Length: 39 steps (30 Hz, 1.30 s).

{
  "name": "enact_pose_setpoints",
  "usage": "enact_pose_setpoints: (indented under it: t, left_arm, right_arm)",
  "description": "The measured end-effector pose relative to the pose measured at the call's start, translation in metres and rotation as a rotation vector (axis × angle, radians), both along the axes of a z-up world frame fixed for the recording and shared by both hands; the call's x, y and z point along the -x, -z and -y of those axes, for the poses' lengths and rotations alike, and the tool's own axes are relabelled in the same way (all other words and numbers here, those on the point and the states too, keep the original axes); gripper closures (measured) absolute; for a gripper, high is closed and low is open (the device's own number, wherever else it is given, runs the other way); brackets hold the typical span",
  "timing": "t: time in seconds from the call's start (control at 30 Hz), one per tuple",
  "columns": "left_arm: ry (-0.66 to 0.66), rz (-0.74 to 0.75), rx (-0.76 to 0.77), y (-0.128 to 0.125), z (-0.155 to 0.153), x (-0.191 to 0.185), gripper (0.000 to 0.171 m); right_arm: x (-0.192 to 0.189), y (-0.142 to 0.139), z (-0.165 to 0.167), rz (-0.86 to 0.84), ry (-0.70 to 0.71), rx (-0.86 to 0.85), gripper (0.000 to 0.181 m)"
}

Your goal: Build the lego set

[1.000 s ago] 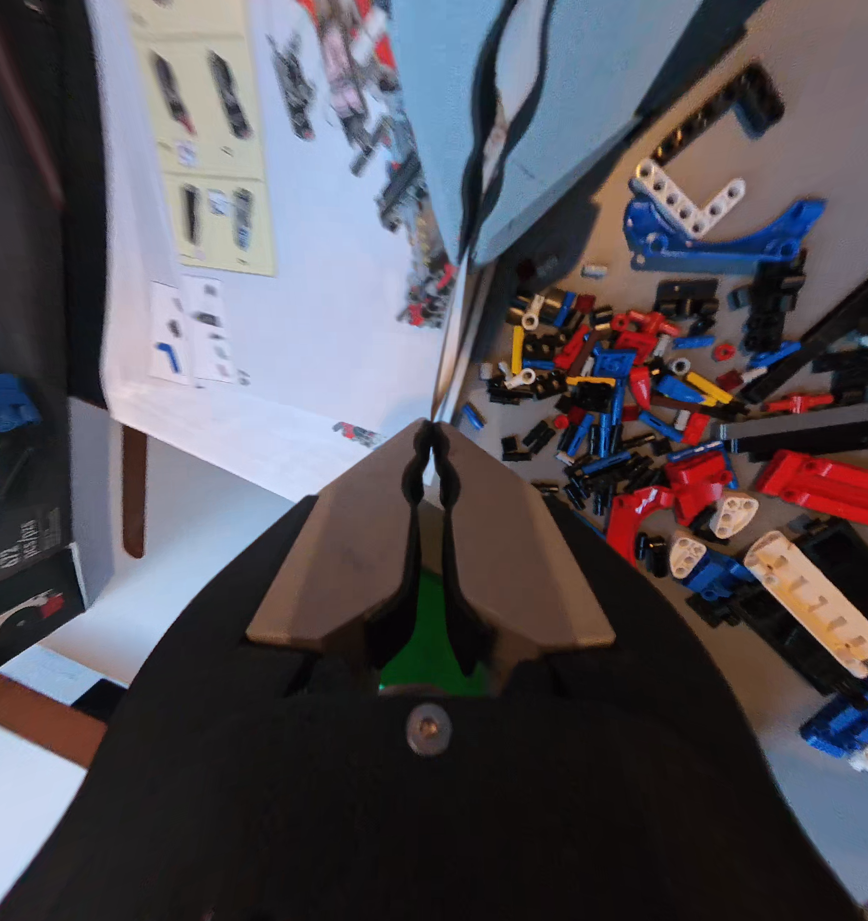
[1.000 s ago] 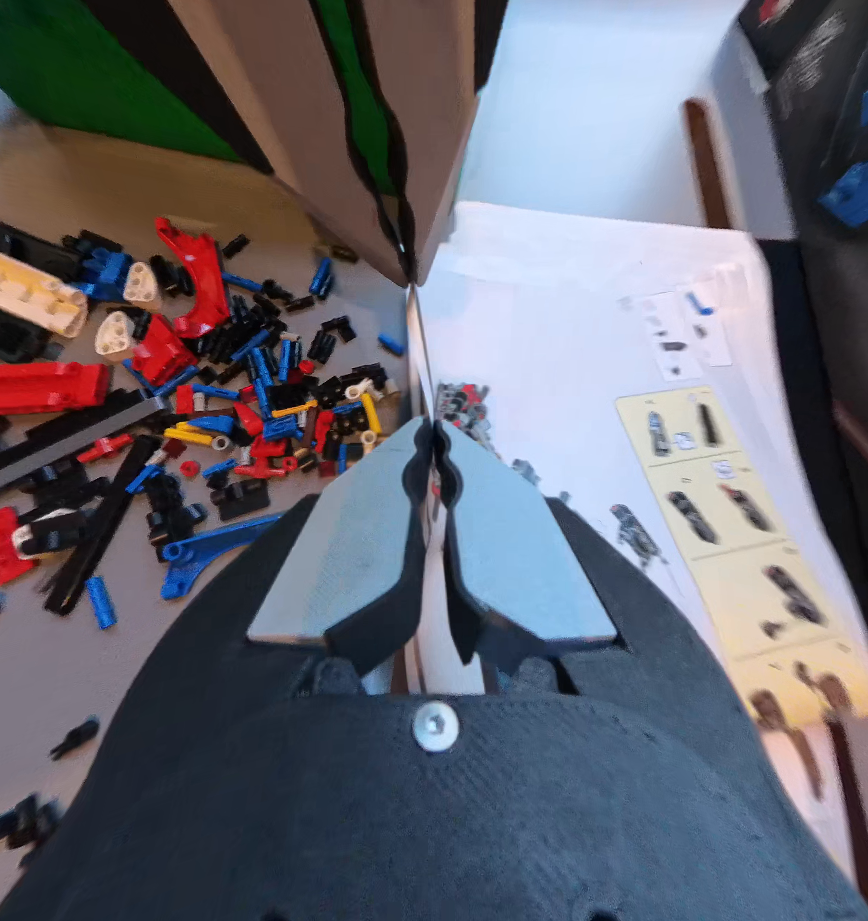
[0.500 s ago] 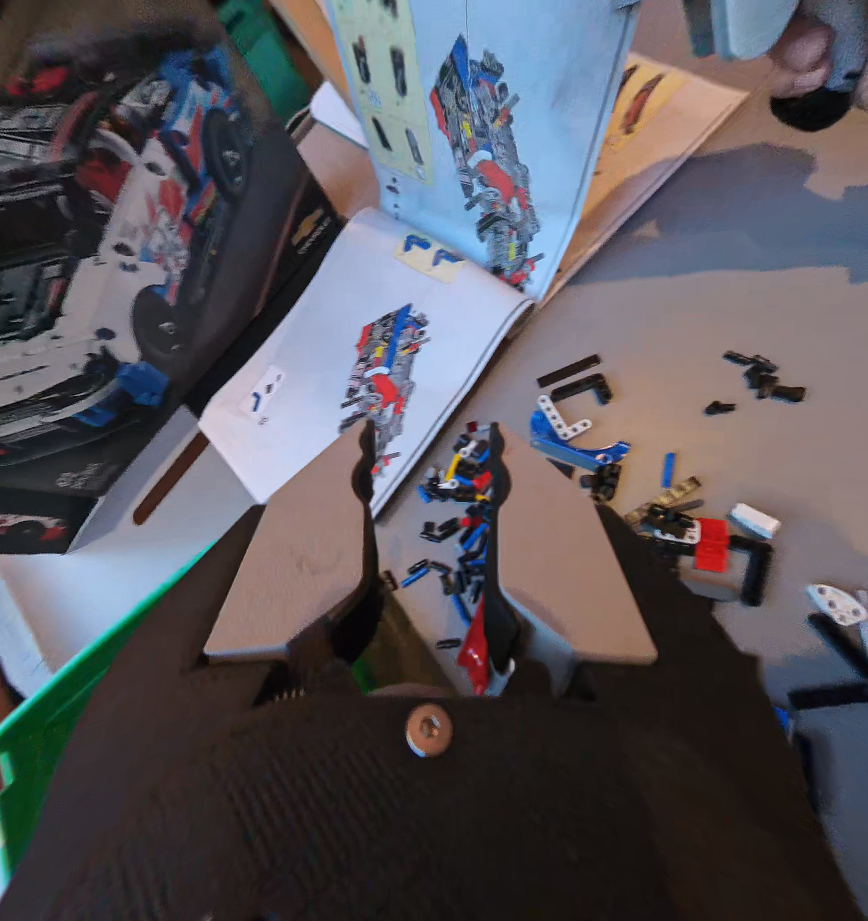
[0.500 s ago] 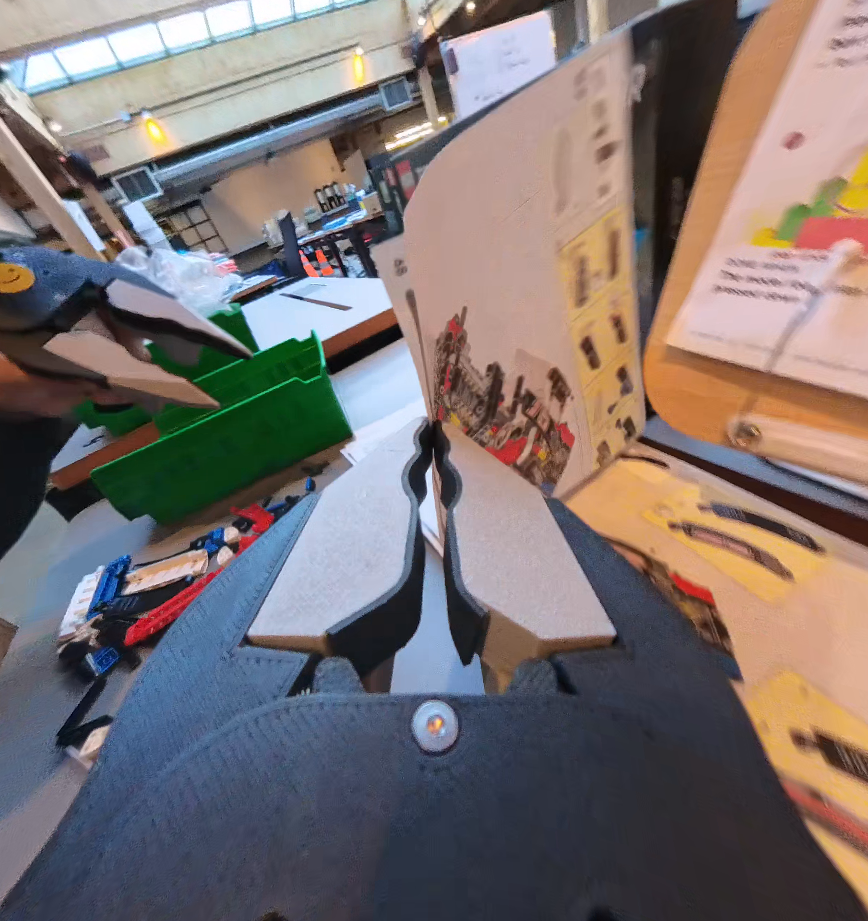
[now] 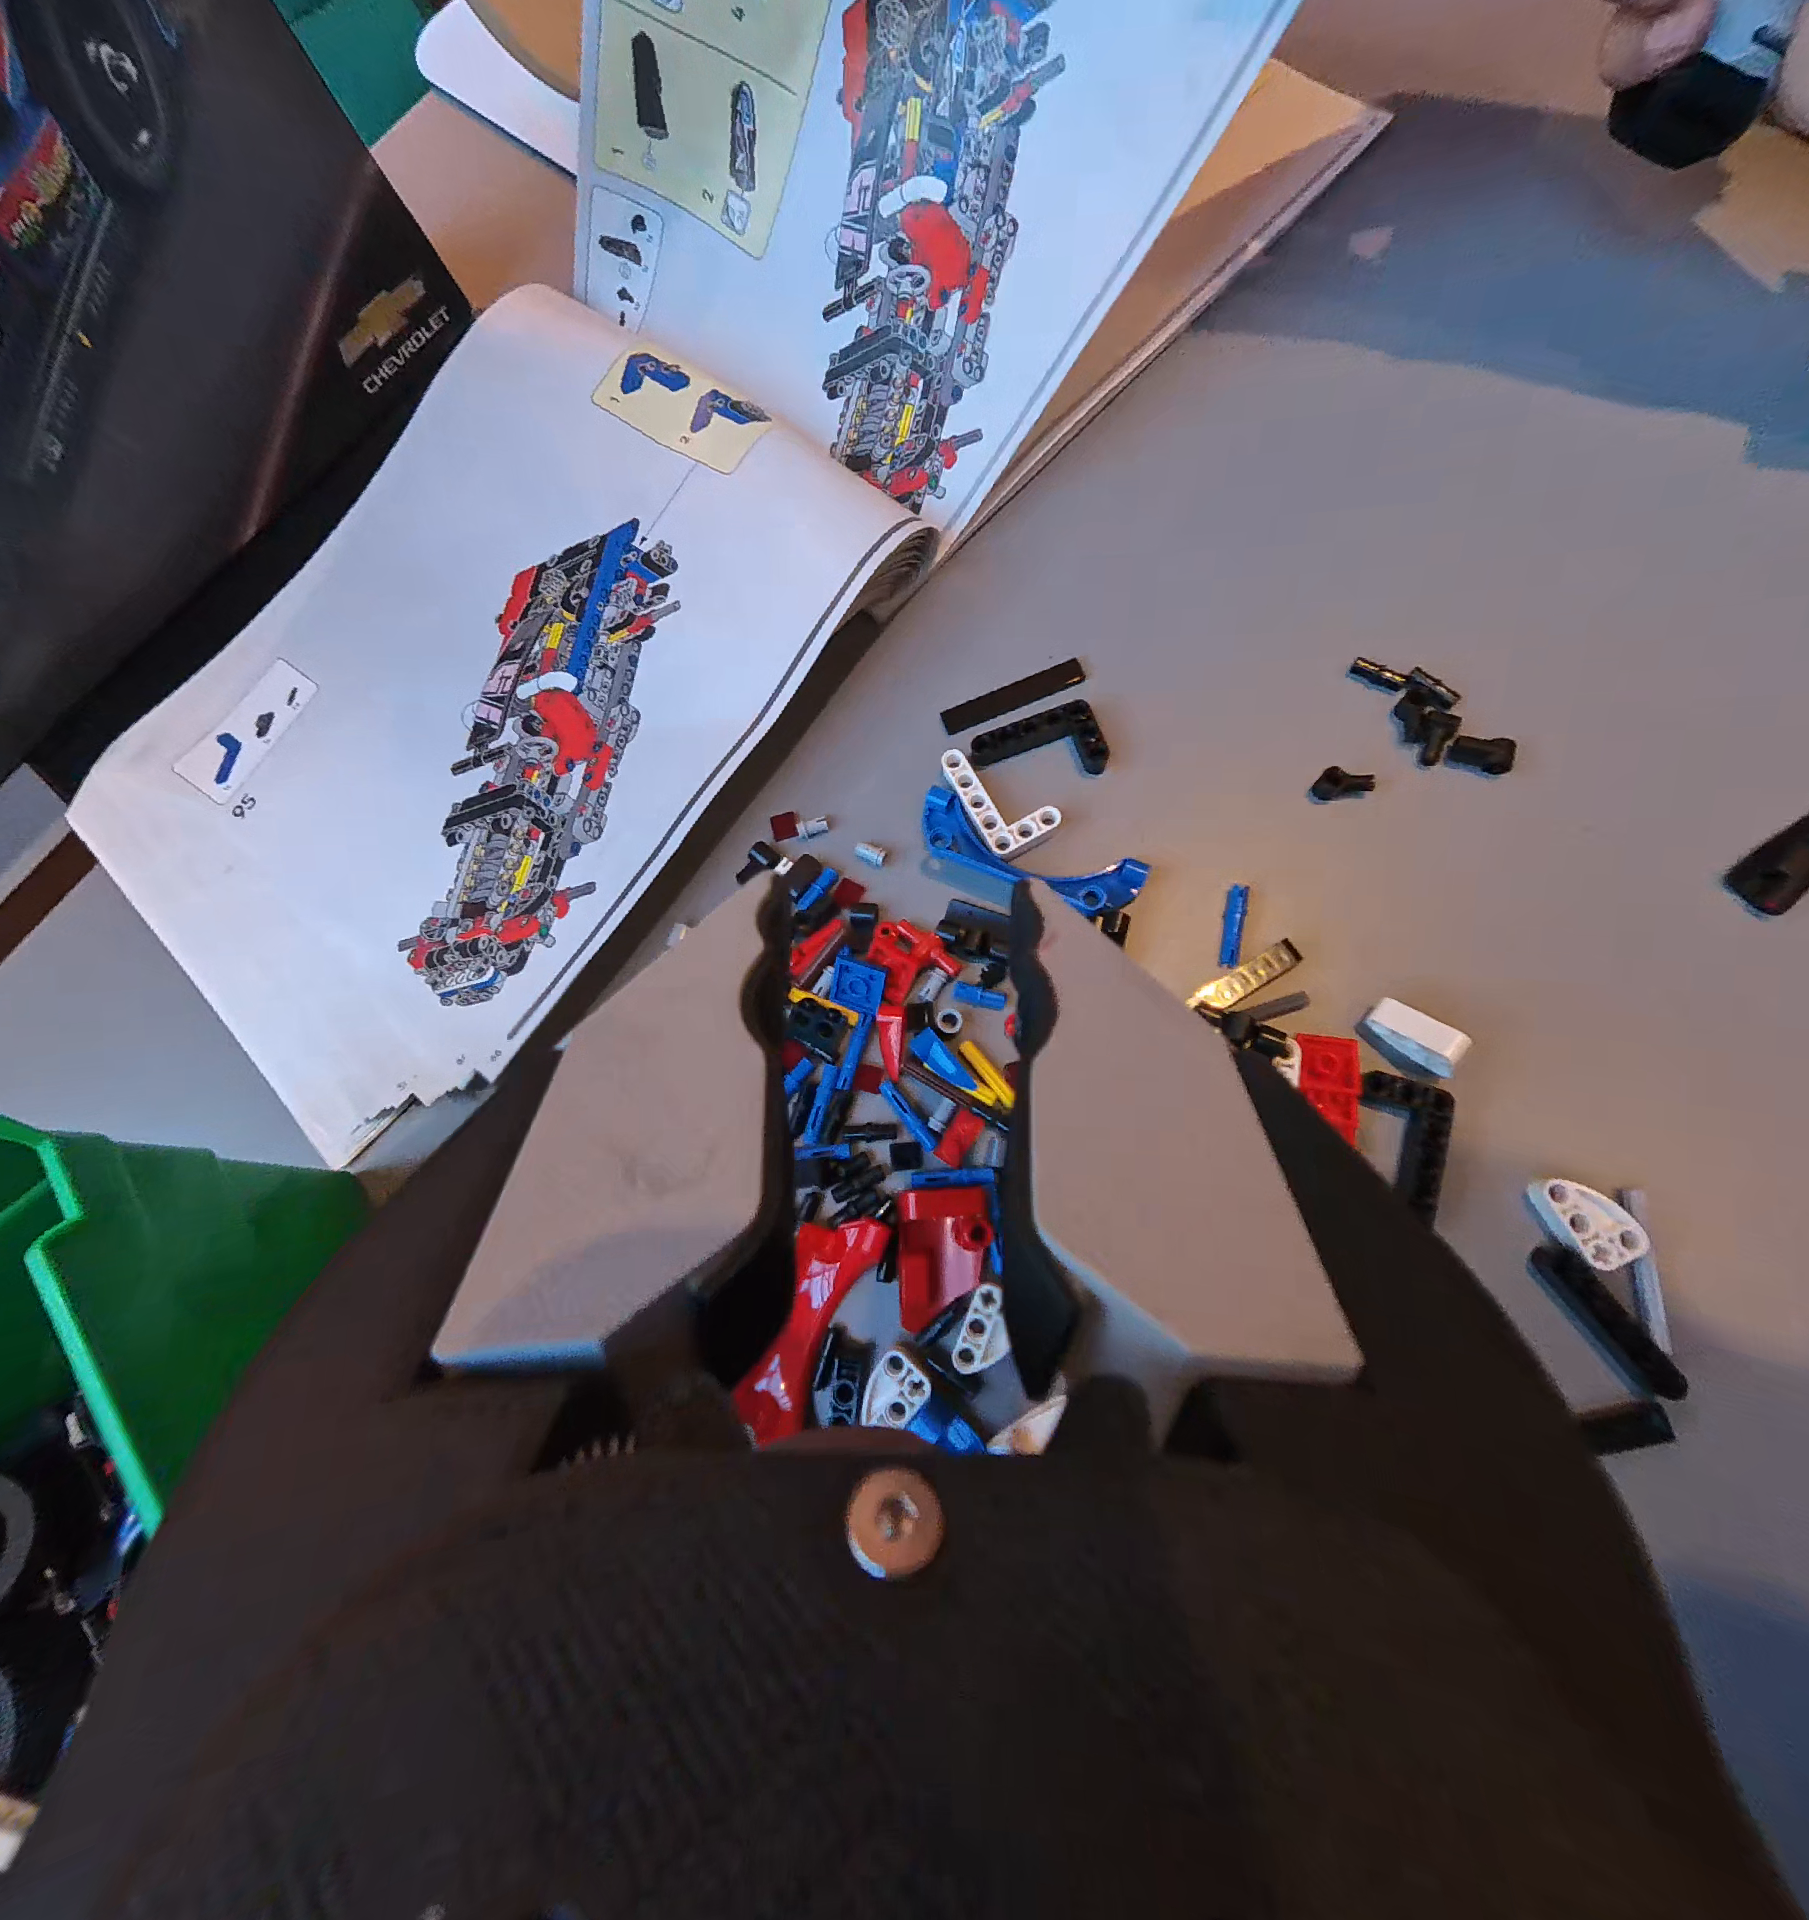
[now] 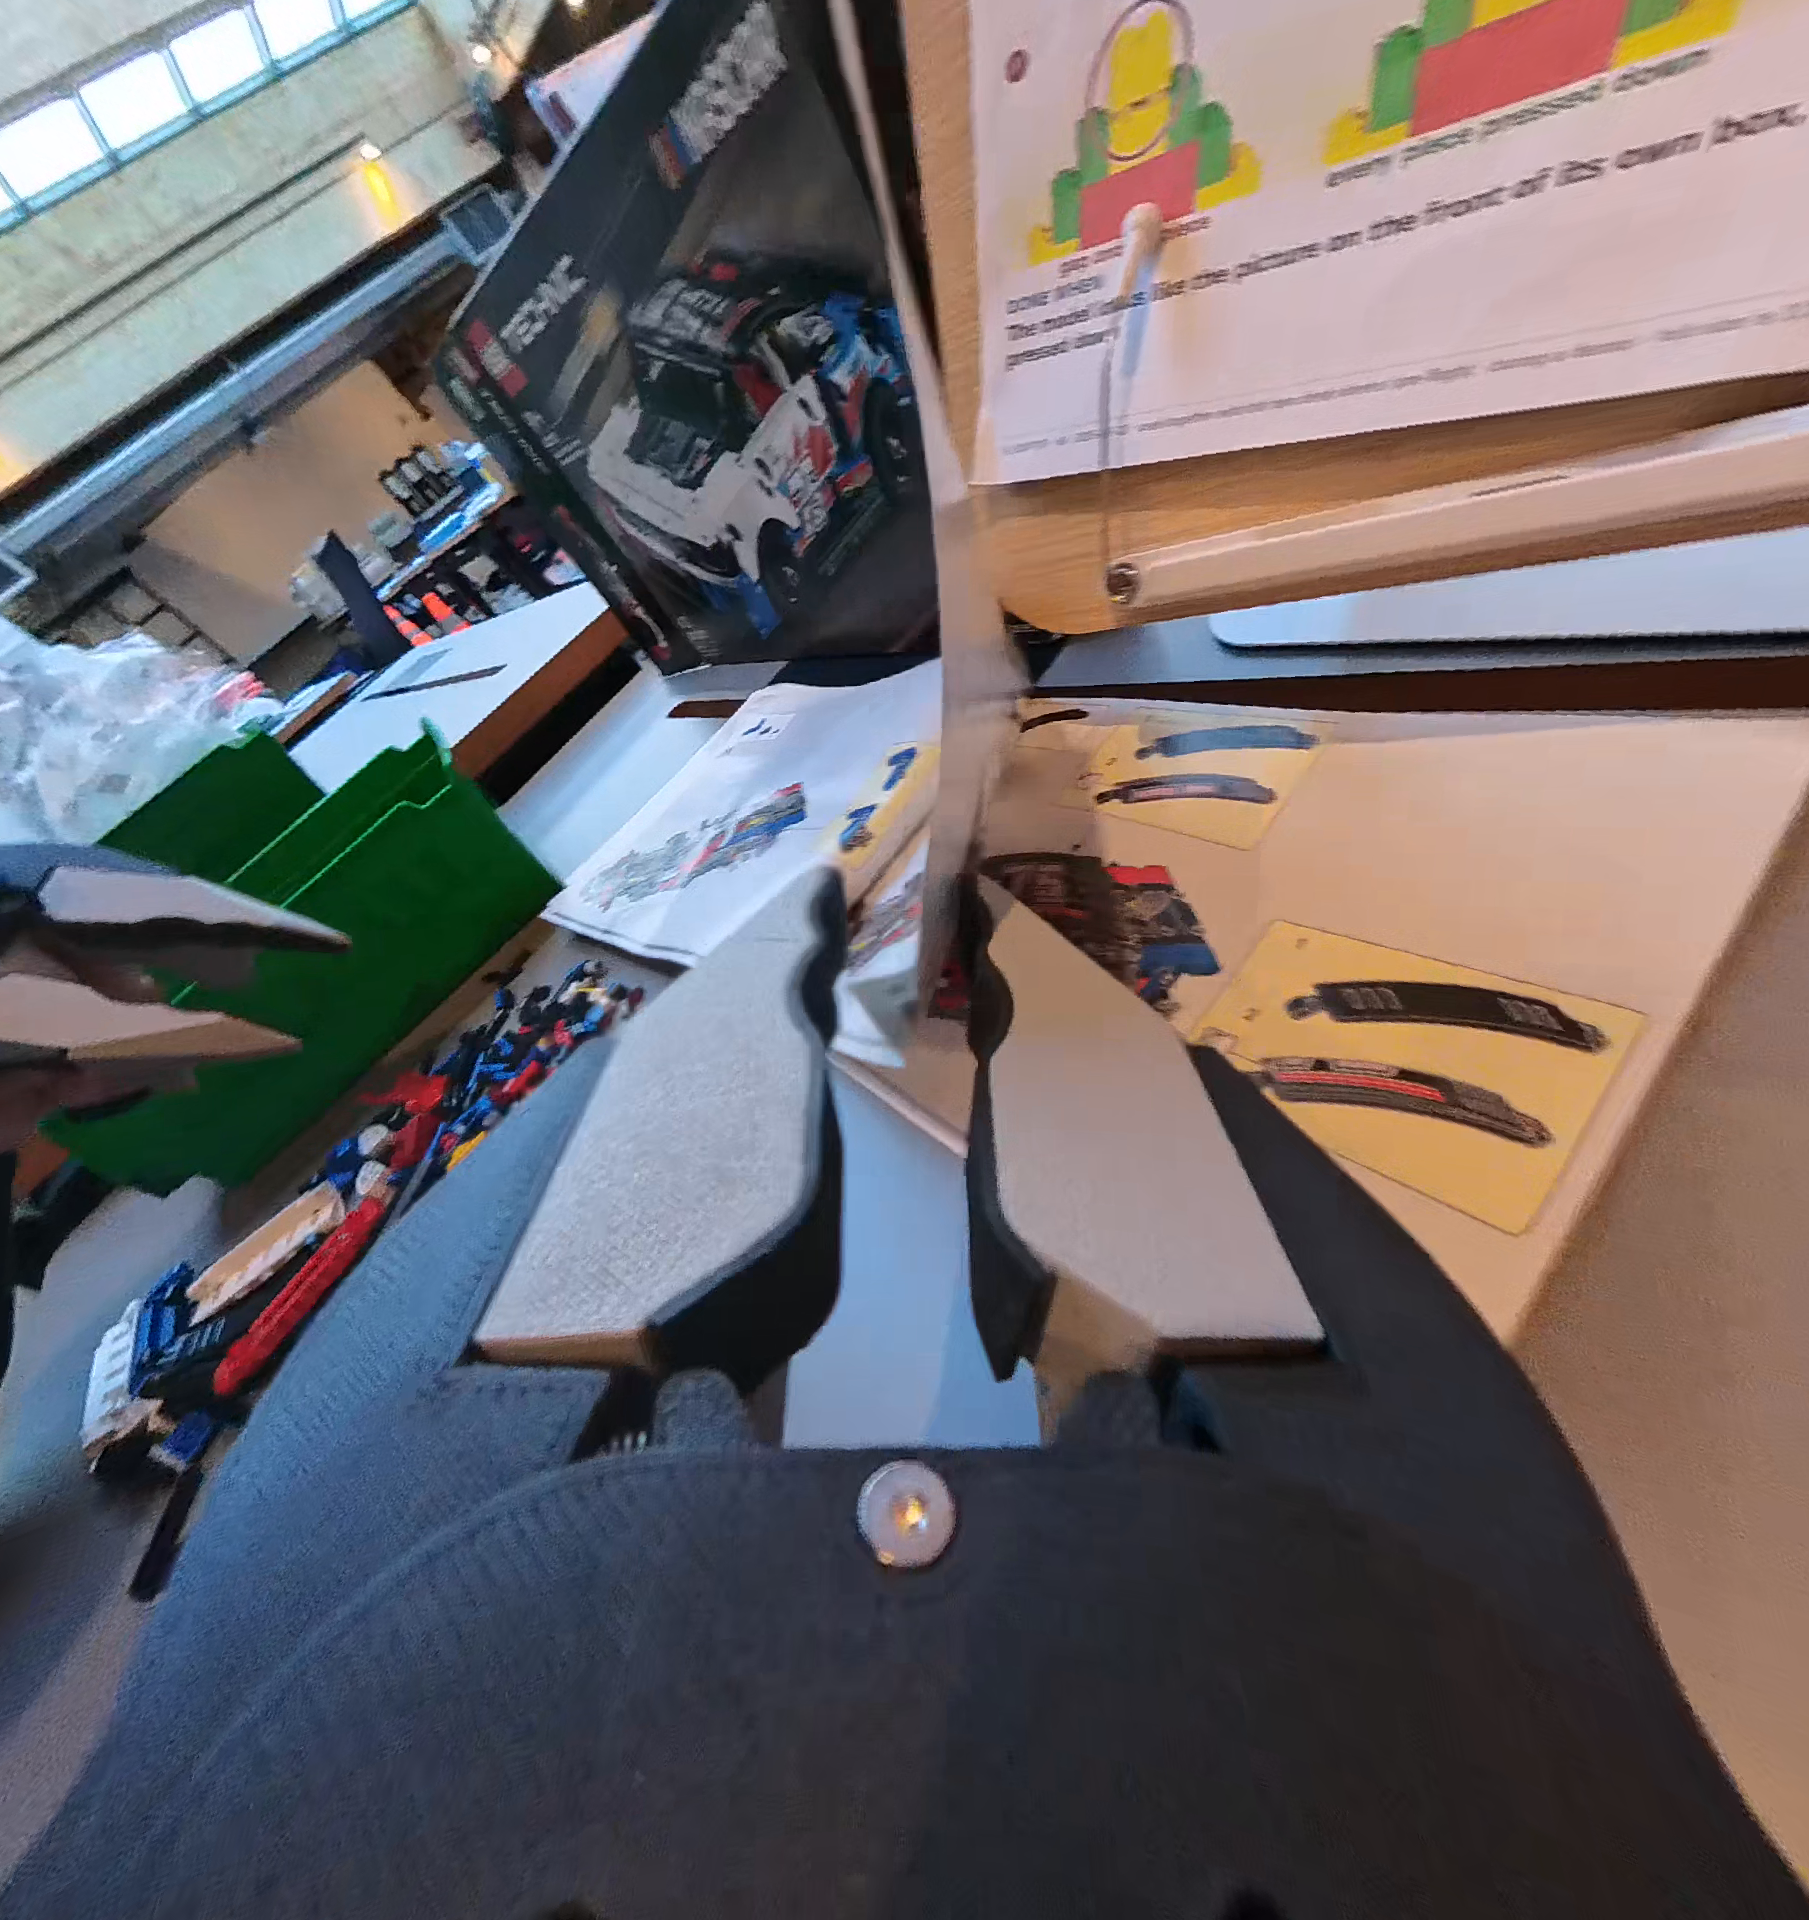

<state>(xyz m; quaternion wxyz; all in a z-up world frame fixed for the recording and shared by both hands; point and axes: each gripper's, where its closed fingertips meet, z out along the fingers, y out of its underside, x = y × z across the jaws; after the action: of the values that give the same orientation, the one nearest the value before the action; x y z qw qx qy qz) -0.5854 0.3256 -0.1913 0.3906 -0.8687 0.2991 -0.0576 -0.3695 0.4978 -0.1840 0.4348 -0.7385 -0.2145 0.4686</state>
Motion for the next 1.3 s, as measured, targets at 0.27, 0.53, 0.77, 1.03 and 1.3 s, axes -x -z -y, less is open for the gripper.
enact_pose_setpoints:
  t: [0.27, 0.53, 0.77, 1.03, 1.3]
  left_arm:
    - [0.014, -0.014, 0.013, 0.013, 0.009, -0.008, 0.134]
    - [0.015, -0.009, 0.034, 0.020, 0.014, -0.007, 0.134]
    - [0.001, -0.018, 0.046, 0.025, 0.022, -0.002, 0.134]
    - [-0.043, -0.034, 0.042, 0.021, 0.035, 0.008, 0.134]
    - [0.014, 0.023, -0.028, 0.006, 0.064, -0.050, 0.125]
  right_arm:
    - [-0.015, 0.029, -0.001, 0.086, 0.080, 0.113, 0.181]
    - [-0.028, 0.044, -0.001, 0.114, 0.098, 0.191, 0.181]
    - [-0.040, 0.048, -0.005, 0.102, 0.093, 0.273, 0.151]
    - [-0.065, 0.029, 0.000, 0.203, 0.127, 0.198, 0.129]
    - [-0.085, -0.021, 0.085, 0.348, -0.027, -0.114, 0.126]
